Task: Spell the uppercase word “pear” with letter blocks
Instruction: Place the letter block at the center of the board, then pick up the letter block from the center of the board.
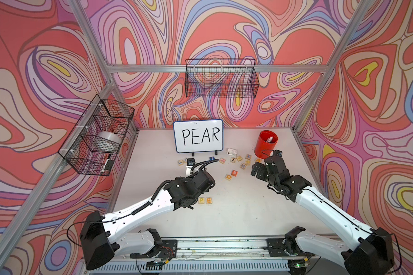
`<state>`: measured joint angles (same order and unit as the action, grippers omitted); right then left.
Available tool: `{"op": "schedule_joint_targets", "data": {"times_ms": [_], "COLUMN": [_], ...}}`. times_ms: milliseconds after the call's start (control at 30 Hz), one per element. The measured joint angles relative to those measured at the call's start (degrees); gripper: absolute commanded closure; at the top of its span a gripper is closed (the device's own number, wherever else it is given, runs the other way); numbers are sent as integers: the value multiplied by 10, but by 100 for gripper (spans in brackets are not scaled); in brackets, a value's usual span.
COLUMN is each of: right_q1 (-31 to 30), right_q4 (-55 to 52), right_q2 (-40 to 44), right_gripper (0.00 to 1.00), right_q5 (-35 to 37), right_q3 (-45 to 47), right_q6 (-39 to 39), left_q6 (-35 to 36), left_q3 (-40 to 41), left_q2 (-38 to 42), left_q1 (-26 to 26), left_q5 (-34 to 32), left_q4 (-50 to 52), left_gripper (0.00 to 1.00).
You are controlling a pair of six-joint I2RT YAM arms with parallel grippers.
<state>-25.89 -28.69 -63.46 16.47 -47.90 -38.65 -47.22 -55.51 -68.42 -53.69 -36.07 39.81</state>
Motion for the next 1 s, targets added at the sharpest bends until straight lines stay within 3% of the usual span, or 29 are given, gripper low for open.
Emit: {"op": "schedule_joint_targets", "data": {"times_ms": [1000], "right_q1": [0], "right_q4": [13], "right_q2": [-100], "right_gripper": [2], "right_q5": [-10], "right_q3": [-29], "right_q6": [0], "left_q6": [-31], "left_q3": [62], "left_q2": [111], "left_q1": [46], "left_q5": [5], "left_q4": [37], "left_gripper": [0]}}
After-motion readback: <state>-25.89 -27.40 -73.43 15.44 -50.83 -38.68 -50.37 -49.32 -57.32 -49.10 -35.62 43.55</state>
